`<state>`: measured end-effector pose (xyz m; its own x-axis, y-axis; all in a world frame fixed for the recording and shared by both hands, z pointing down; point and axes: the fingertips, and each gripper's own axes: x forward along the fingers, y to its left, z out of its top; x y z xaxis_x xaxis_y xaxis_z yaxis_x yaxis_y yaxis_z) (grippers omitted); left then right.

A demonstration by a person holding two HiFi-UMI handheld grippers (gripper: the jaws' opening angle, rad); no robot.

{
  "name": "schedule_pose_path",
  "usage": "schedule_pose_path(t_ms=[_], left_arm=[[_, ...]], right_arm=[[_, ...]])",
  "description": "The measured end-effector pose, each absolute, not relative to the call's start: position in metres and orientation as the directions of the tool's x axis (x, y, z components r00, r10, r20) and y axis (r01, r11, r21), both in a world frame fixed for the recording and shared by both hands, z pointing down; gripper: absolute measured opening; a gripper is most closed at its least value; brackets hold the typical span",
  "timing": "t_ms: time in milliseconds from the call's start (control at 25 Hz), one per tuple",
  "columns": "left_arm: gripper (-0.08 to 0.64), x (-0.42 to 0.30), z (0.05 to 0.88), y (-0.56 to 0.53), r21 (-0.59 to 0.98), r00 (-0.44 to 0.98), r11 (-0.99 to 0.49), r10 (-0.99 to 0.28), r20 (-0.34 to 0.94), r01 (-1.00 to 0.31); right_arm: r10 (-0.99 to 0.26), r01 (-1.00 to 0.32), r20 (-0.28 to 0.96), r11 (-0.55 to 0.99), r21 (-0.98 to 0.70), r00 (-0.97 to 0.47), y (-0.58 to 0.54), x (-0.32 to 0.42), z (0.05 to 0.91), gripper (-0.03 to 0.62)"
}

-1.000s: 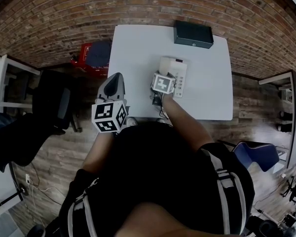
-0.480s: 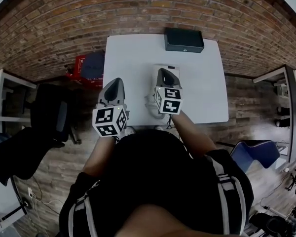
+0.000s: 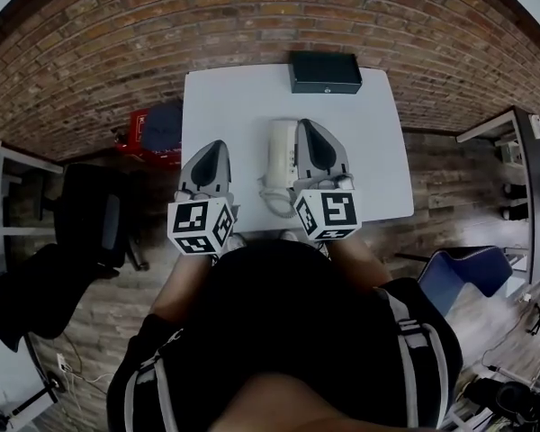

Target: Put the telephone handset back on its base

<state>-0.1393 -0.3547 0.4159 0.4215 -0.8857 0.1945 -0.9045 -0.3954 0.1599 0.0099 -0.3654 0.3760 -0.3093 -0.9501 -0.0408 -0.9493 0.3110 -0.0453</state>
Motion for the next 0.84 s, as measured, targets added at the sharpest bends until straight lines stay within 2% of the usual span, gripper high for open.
schedule_pose_path(t_ms=[840], left_arm=[[-0.003, -0.141, 0.424, -0.355, 0.171, 0.442, -0.413, -0.873, 0.203, -0.894]], right_arm=[[-0.950, -0.950, 0.015, 0.312, -0.011, -0.312, -0.365, -0.005, 0.395, -0.003]])
